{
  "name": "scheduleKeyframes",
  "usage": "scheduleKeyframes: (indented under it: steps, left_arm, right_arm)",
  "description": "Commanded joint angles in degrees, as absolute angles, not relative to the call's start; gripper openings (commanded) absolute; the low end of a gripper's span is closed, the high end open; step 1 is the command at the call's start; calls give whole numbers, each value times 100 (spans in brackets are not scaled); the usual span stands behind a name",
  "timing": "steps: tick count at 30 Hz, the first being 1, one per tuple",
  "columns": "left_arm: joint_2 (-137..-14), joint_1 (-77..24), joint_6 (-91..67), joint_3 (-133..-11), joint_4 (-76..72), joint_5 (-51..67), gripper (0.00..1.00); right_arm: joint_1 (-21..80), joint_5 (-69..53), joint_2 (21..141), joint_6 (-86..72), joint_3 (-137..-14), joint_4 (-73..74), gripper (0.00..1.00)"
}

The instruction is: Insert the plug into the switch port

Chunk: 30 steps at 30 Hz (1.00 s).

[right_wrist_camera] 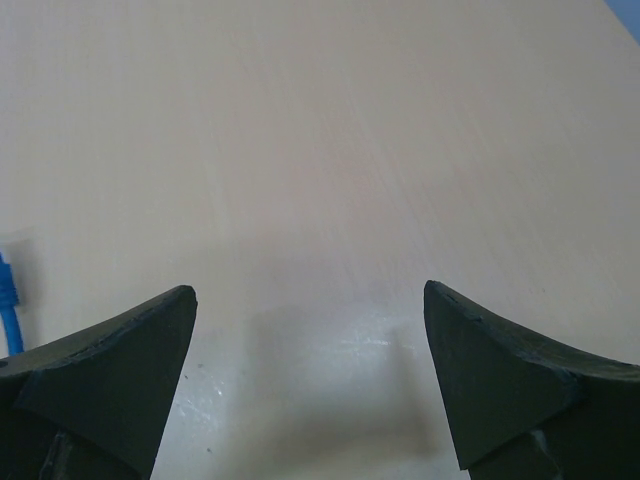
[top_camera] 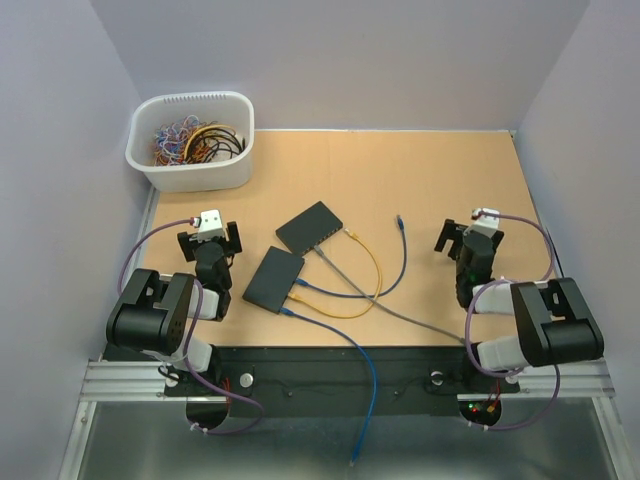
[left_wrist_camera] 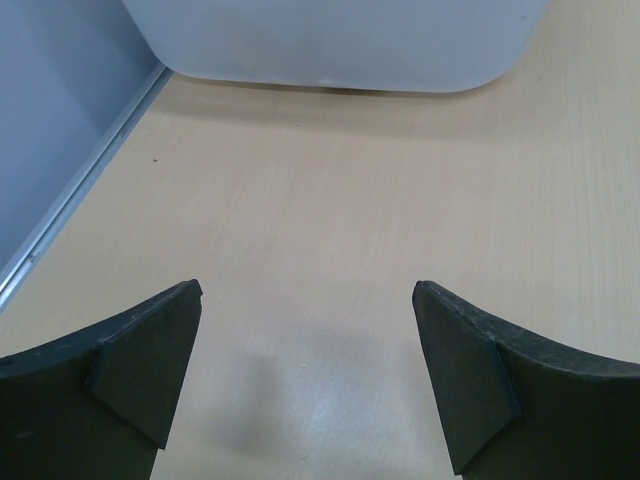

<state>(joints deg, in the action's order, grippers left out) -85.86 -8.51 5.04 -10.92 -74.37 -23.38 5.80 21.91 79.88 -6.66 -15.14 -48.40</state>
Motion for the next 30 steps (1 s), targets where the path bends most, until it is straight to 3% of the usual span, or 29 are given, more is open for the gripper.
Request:
scheduleKeyframes:
  steps: [1, 7, 17, 30]
  left_arm:
    - [-8437, -817, 483, -1239, -9316, -2408, 99]
    - [-8429, -800, 475, -1239, -9299, -2399, 99]
    - [-8420, -800, 475, -1239, -9290, -2391, 99]
    - [-8429, -800, 466, -1248, -9299, -2391, 99]
  right_arm:
    - [291, 1627, 8270, -738, -1433, -6372, 100]
    - [123, 1081, 8912, -712, -1275, -7311, 100]
    - [114, 362, 9149, -431, -1353, -7427, 100]
    - [114, 369, 9141, -395, -1336, -7427, 100]
